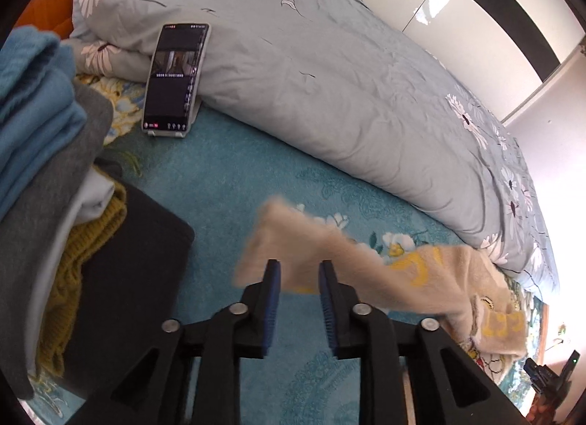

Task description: Fold clothes

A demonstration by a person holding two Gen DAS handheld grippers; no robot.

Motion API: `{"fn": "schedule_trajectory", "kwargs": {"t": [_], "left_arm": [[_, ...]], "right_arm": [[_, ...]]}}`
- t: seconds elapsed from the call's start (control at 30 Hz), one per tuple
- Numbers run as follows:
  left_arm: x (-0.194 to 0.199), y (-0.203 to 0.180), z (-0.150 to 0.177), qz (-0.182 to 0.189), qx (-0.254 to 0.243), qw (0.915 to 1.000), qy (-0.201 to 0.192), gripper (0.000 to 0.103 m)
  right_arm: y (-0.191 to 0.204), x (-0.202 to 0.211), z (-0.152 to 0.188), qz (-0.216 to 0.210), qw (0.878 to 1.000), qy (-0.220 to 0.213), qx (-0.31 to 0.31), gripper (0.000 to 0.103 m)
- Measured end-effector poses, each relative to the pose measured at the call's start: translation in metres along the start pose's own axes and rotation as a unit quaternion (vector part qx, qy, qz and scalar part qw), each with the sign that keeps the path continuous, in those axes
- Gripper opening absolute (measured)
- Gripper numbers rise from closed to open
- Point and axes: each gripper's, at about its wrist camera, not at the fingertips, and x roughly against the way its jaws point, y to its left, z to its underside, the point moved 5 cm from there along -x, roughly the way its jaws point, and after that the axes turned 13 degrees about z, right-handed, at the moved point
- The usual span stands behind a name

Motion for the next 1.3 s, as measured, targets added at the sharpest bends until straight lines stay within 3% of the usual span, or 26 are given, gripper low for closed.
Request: {"fn": "schedule_trajectory", "kwargs": {"t": [0.1, 0.17, 0.3, 0.43, 0.53, 0.67, 0.83, 0.93, 1.0, 1.13, 1.3], "left_arm": [[-0.001, -0.003, 0.011, -0.006, -0.001, 0.9999, 0.008, 0.044], [-0.006, -0.008, 0.018, 0.000, -0.004, 0.9998, 0.021, 0.047], [-0.013, -0.020, 0.030, 0.011, -0.014, 0.9992, 0.037, 0.050], [-0.021, -0.037, 0.039, 0.028, -0.026, 0.9978, 0.054, 0.054], [-0.027, -0.053, 0.043, 0.038, -0.049, 0.9962, 0.061, 0.057], [-0.036, -0.070, 0.047, 0.051, -0.071, 0.9940, 0.067, 0.060], [-0.052, -0.084, 0.052, 0.068, -0.079, 0.9909, 0.086, 0.061], [-0.057, -0.088, 0.056, 0.074, -0.081, 0.9895, 0.094, 0.061], [-0.058, -0.091, 0.057, 0.077, -0.084, 0.9889, 0.096, 0.061], [-0.056, -0.091, 0.056, 0.074, -0.079, 0.9903, 0.087, 0.061], [-0.051, -0.088, 0.054, 0.072, -0.076, 0.9914, 0.079, 0.061]], "right_arm": [[0.021, 0.025, 0.002, 0.009, 0.998, -0.038, 0.056, 0.027], [0.057, 0.025, 0.008, -0.006, 0.993, -0.042, 0.111, 0.035], [0.134, -0.004, 0.032, -0.039, 0.978, -0.011, 0.204, 0.039], [0.196, -0.040, 0.062, -0.038, 0.955, 0.023, 0.292, 0.039], [0.220, -0.063, 0.081, -0.020, 0.937, 0.034, 0.346, 0.044], [0.231, -0.080, 0.086, 0.002, 0.931, 0.038, 0.364, 0.046], [0.225, -0.082, 0.083, -0.002, 0.938, 0.042, 0.343, 0.044], [0.221, -0.081, 0.081, -0.001, 0.942, 0.040, 0.333, 0.029], [0.218, -0.078, 0.078, -0.008, 0.945, 0.039, 0.324, 0.012], [0.210, -0.066, 0.070, -0.026, 0.952, 0.029, 0.302, 0.009], [0.175, -0.038, 0.042, -0.058, 0.973, 0.001, 0.225, 0.008]]}}
